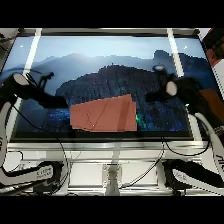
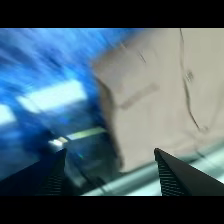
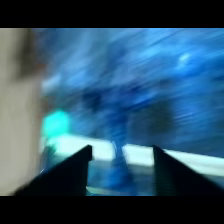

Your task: Fold the clothes and pants, and hang the long-sleeved shirts on hangers.

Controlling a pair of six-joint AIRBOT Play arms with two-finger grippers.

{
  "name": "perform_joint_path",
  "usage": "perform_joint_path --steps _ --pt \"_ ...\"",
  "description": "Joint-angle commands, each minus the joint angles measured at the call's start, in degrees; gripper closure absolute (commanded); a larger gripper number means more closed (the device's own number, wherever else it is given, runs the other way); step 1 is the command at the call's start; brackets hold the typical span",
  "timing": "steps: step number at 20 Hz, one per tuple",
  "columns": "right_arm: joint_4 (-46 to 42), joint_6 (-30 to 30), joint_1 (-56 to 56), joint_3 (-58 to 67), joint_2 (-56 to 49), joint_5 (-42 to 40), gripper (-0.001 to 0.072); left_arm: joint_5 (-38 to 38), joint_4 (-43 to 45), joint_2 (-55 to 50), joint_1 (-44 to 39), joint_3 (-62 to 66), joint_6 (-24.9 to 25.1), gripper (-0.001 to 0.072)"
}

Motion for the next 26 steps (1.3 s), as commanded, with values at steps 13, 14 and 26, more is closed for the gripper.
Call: perform_joint_path --steps 13,14,26 --pt "51.1 -35.3 -14.8 -13.2 -12.9 -3.7 0.0036 -5.0 4.7 5.1 0.0 11.6 -4.5 0.0121" --pt "51.3 -35.3 -12.4 -13.1 -14.5 -4.4 0.0036 -5.0 4.7 5.1 0.0 11.6 -5.4 0.0121" --pt "50.9 -28.5 0.1 -10.9 -21.3 -12.1 0.0037 -5.0 4.7 5.0 0.0 11.5 -5.7 0.0121"
